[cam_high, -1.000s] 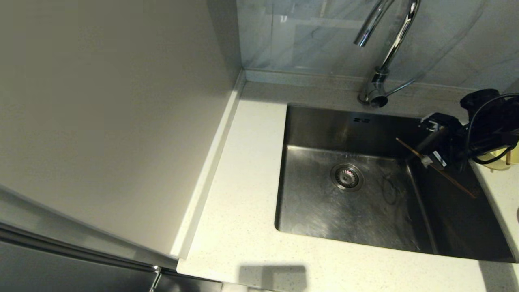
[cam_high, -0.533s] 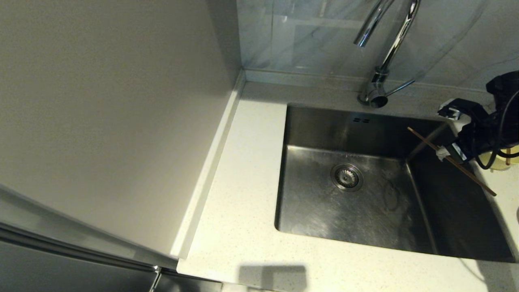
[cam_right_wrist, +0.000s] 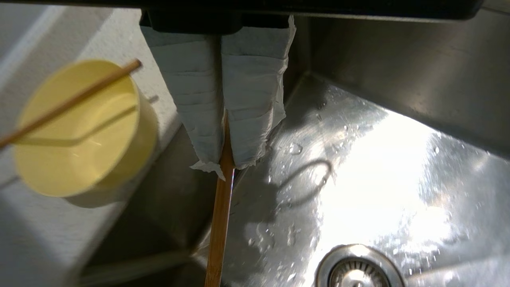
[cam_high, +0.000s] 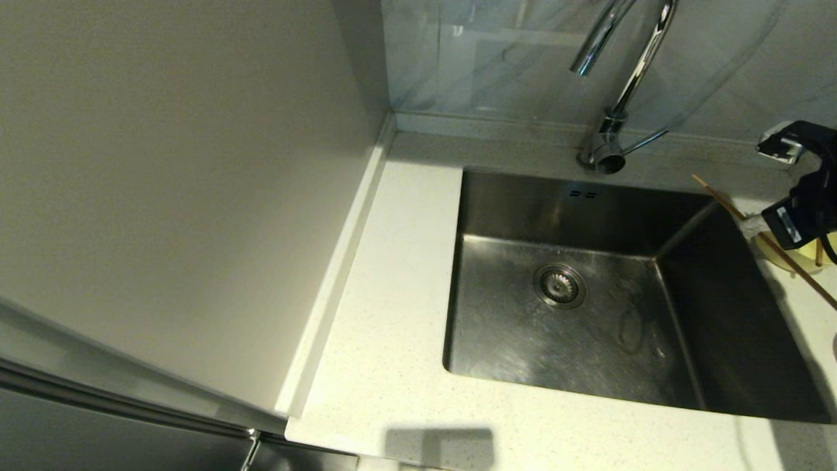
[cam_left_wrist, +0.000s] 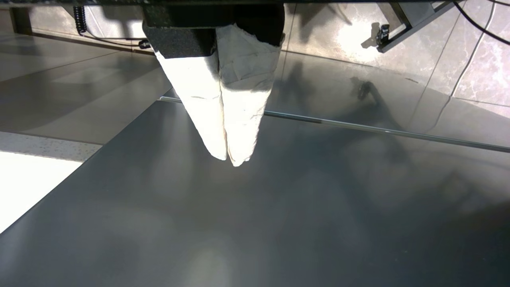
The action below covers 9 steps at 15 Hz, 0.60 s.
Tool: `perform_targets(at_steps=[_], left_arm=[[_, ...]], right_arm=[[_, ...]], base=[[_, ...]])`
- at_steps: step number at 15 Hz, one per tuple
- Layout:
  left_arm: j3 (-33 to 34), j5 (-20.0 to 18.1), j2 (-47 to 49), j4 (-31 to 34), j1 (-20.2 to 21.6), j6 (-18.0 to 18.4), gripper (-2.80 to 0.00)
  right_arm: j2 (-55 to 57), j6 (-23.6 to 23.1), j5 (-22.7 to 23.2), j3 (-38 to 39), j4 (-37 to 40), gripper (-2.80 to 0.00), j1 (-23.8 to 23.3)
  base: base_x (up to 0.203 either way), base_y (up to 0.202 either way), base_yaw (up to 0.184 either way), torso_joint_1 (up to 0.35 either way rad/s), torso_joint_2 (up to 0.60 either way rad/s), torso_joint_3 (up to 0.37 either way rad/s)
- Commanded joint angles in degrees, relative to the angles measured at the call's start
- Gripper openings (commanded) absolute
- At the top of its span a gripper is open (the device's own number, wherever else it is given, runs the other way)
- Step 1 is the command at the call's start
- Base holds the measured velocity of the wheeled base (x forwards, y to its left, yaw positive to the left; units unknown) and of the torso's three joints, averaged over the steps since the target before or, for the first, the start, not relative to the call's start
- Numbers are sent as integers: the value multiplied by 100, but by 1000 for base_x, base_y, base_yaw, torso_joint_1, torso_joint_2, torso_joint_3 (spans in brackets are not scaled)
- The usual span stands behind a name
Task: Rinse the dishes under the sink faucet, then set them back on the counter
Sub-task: Put the chopsticks back to the table from the sink
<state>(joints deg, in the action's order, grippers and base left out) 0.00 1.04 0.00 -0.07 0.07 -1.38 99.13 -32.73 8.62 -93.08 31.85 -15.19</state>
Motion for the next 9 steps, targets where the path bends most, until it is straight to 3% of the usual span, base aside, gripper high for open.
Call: perform_targets(at_steps=[1, 9], left_arm=[[0, 2, -18, -1, 1, -3, -280], [0, 2, -18, -1, 1, -3, -280]], right_arm=[[-266, 146, -12, -35, 14, -280, -2], [53, 1046, -720, -518, 5, -280, 7]], base=[[0, 0, 0, 0, 0, 0], [0, 0, 0, 0, 0, 0]])
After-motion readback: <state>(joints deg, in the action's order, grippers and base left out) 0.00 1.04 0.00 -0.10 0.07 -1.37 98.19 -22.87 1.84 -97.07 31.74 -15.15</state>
